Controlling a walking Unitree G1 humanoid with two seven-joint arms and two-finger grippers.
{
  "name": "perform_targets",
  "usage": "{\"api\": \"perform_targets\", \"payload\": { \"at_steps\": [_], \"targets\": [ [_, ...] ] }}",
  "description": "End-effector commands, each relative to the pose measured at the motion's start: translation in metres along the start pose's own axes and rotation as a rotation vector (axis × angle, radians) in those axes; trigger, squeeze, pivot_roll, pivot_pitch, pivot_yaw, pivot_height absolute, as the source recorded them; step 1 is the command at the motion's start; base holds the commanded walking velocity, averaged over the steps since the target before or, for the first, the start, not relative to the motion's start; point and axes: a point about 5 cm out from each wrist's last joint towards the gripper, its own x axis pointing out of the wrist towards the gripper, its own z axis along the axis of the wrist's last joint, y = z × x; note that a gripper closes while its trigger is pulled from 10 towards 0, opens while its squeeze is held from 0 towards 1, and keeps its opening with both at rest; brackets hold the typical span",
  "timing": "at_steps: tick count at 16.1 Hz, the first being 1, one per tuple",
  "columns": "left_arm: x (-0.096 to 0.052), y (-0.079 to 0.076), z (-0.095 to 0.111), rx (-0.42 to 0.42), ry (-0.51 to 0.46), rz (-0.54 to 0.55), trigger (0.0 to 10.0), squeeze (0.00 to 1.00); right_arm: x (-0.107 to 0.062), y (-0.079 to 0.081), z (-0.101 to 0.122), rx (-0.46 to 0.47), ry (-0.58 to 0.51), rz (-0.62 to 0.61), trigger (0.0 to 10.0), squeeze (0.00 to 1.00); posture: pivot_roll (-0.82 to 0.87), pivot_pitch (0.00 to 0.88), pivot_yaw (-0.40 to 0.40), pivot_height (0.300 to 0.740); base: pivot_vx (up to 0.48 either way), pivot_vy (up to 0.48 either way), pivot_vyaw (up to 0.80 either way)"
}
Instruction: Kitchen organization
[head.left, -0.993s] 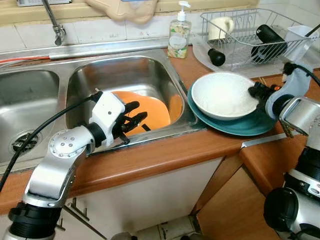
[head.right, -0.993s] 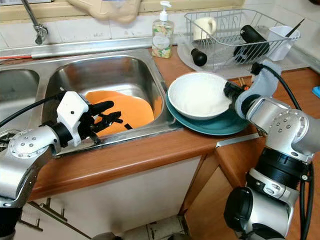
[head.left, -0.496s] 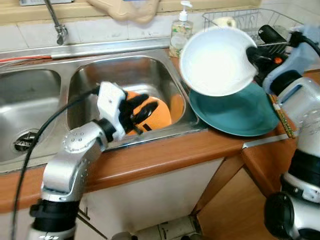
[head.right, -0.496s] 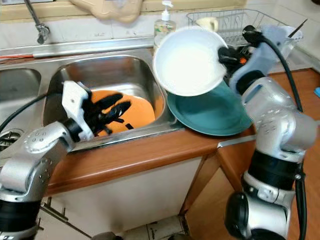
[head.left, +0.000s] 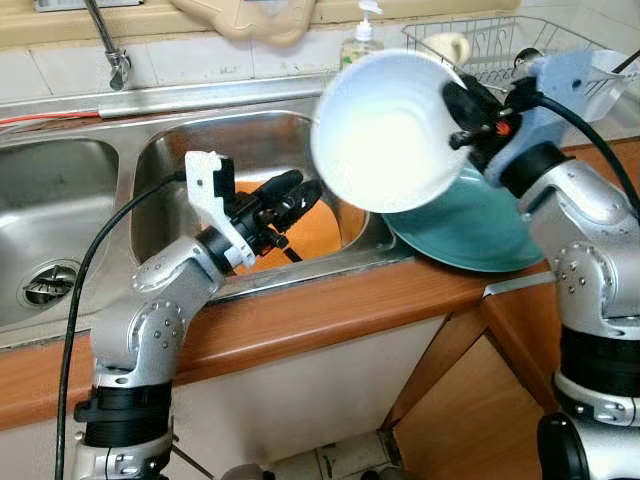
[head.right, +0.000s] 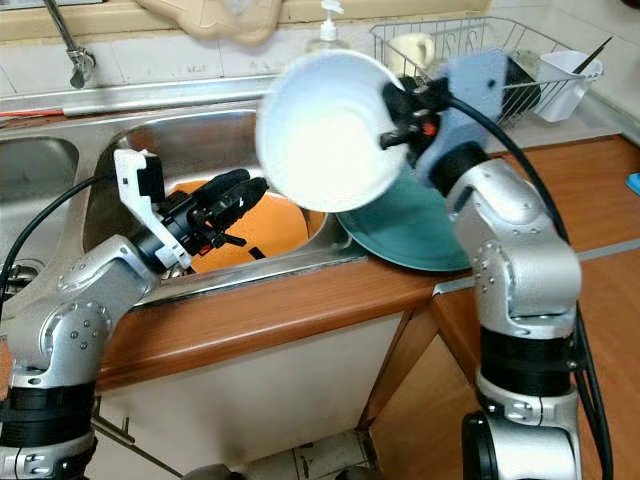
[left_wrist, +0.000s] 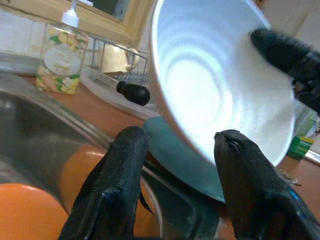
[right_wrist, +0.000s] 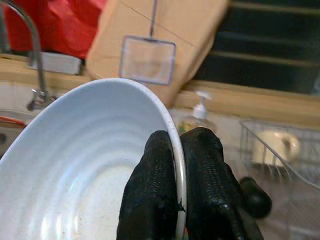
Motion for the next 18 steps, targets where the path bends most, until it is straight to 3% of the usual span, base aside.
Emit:
{"api": "perform_targets", "payload": {
  "at_steps": [1, 5, 6, 7, 8, 9, 10, 11, 18],
  "targets": [
    [0.001, 0.003, -0.001, -0.008, 0.025, 0.008, 10.0, 0.00, -0.003, 0.005, 0.011, 0.025, -0.074, 0.033, 0.0, 0.00, -0.05, 0.000, 0.014, 0.740, 0.000, 0.000, 0.00],
    [0.001, 0.004, 0.004, -0.068, -0.011, -0.021, 10.0, 0.00, -0.007, 0.019, 0.013, 0.092, -0.114, 0.101, 0.0, 0.00, -0.05, 0.000, 0.032, 0.740, 0.000, 0.000, 0.00],
    [0.001, 0.002, 0.007, -0.094, -0.034, -0.040, 8.1, 0.00, -0.007, 0.020, 0.011, 0.085, -0.108, 0.104, 0.0, 0.00, -0.05, 0.000, 0.033, 0.740, 0.000, 0.000, 0.00],
    [0.001, 0.001, 0.009, -0.106, -0.046, -0.050, 7.5, 0.00, -0.008, 0.021, 0.010, 0.075, -0.103, 0.102, 0.0, 0.00, -0.05, 0.000, 0.033, 0.740, 0.000, 0.000, 0.00],
    [0.000, 0.001, 0.010, -0.107, -0.049, -0.057, 4.8, 0.00, -0.008, 0.021, 0.009, 0.086, -0.101, 0.101, 0.0, 0.00, -0.05, 0.000, 0.033, 0.740, 0.000, 0.000, 0.00],
    [-0.001, 0.001, 0.009, -0.106, -0.041, -0.058, 3.6, 0.00, -0.008, 0.022, 0.009, 0.090, -0.104, 0.103, 0.0, 0.00, -0.05, 0.000, 0.033, 0.740, 0.000, 0.000, 0.00],
    [-0.002, 0.001, 0.007, -0.108, -0.032, -0.058, 0.9, 0.00, -0.008, 0.023, 0.010, 0.093, -0.108, 0.107, 0.0, 0.00, -0.05, 0.000, 0.035, 0.740, 0.000, 0.000, 0.00],
    [-0.003, 0.002, 0.005, -0.109, -0.024, -0.052, 0.0, 0.00, -0.008, 0.024, 0.010, 0.101, -0.114, 0.112, 0.0, 0.00, -0.05, 0.000, 0.036, 0.740, 0.000, 0.000, 0.00],
    [0.002, 0.004, 0.007, -0.123, -0.051, -0.023, 0.0, 0.00, -0.009, 0.031, 0.009, 0.112, -0.111, 0.143, 0.0, 0.00, -0.05, 0.000, 0.037, 0.740, 0.000, 0.000, 0.00]
  ]
}}
